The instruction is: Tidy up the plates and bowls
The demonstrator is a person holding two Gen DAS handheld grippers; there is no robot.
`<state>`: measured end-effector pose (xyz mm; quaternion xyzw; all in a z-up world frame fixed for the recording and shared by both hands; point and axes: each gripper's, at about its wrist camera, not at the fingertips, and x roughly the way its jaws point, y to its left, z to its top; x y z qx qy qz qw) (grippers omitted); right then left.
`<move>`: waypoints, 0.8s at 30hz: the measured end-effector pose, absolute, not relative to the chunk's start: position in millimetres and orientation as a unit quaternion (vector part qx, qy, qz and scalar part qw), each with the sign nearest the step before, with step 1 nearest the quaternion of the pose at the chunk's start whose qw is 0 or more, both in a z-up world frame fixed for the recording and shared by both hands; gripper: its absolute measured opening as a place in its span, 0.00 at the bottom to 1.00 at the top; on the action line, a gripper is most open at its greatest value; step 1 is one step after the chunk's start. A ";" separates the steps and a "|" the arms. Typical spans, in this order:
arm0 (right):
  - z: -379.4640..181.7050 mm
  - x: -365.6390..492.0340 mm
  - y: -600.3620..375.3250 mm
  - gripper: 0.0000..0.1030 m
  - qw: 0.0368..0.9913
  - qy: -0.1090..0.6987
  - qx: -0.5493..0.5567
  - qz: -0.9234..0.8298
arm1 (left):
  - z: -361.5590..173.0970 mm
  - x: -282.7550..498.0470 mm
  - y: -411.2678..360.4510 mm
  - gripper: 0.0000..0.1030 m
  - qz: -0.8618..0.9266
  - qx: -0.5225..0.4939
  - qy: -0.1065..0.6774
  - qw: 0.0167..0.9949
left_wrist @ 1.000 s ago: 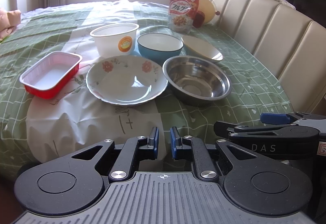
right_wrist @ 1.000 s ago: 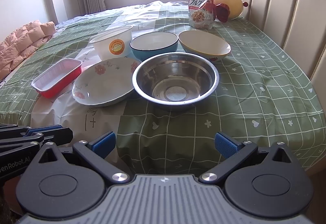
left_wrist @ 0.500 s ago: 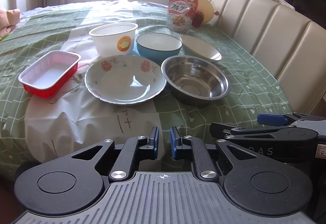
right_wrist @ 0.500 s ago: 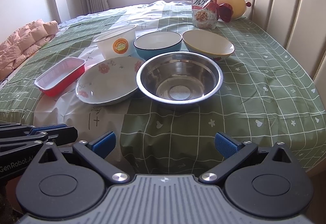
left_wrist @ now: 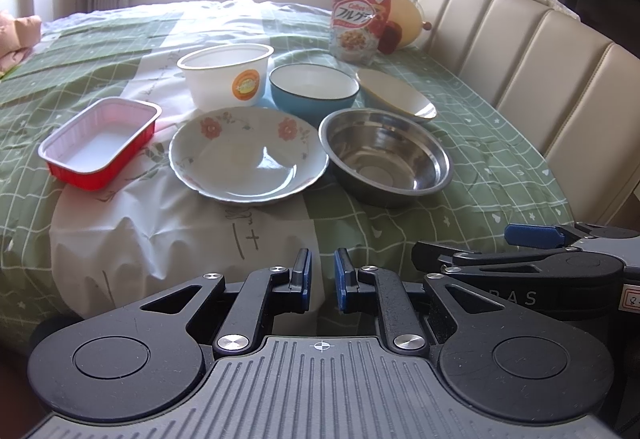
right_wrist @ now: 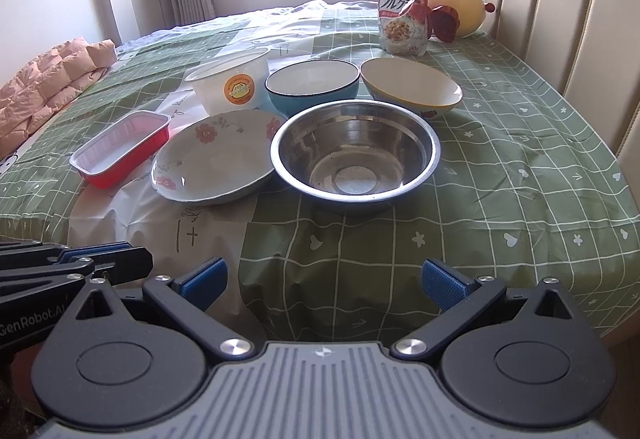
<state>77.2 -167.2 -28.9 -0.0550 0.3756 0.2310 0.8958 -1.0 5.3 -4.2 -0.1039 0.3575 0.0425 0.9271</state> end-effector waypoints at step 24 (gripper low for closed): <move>-28.7 78.2 -166.2 1.00 0.896 0.376 -0.053 0.232 | -4.7 -2.2 8.9 0.14 0.044 -0.110 0.357 0.926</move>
